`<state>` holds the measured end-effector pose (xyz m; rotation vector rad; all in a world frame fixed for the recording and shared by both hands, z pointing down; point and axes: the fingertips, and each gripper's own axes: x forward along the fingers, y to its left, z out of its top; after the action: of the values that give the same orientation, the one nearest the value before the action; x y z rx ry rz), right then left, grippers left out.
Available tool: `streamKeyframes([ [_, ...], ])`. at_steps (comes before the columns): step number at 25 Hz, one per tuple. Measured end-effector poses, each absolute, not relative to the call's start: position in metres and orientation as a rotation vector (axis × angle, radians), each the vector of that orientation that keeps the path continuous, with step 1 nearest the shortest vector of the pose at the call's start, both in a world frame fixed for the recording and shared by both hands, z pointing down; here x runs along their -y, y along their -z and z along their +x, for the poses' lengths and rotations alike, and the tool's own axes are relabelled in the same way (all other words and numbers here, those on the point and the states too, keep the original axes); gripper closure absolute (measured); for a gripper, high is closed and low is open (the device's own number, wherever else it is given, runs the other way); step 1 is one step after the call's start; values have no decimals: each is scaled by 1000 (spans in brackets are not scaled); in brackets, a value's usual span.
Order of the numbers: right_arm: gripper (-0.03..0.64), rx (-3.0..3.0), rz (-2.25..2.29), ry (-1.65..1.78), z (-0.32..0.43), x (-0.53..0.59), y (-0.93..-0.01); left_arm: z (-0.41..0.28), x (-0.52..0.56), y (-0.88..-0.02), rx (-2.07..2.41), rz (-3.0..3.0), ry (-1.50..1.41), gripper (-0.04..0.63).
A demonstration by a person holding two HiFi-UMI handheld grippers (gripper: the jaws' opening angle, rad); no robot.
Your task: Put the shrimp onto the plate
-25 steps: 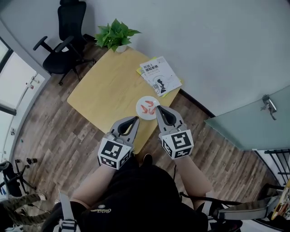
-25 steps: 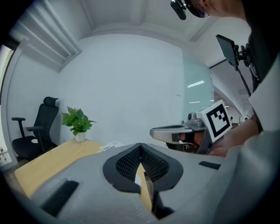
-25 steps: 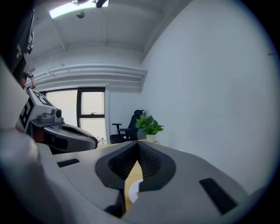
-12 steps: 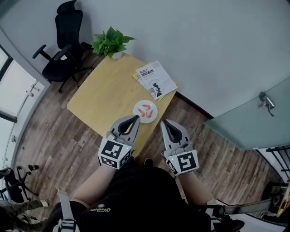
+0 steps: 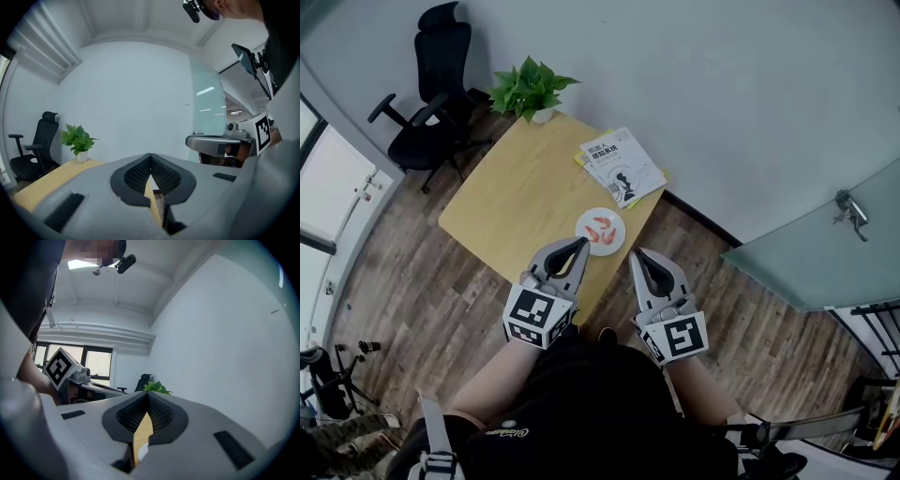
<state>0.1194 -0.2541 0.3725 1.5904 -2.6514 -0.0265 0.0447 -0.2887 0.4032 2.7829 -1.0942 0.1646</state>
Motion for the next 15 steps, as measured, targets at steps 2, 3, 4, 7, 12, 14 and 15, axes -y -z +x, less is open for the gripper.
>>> streamKeyframes([
  [2, 614, 2657, 1583, 20, 118, 255, -373, 44, 288, -403, 1096, 2783, -163, 591],
  [3, 614, 2659, 1581, 15, 117, 255, -374, 44, 288, -403, 1096, 2777, -161, 591],
  [4, 614, 2660, 1579, 12, 117, 256, -374, 44, 288, -403, 1096, 2773, -158, 591],
  [7, 614, 2659, 1578, -2, 116, 258, -377, 44, 288, -403, 1093, 2777, -159, 591],
  [12, 614, 2640, 1593, -63, 118, 263, -386, 41, 287, -403, 1097, 2782, -164, 591],
  [14, 614, 2626, 1600, -83, 120, 264, -390, 40, 288, -403, 1098, 2782, -163, 591],
  [15, 614, 2622, 1602, -93, 120, 265, -391, 40, 289, -403, 1099, 2781, -163, 591],
])
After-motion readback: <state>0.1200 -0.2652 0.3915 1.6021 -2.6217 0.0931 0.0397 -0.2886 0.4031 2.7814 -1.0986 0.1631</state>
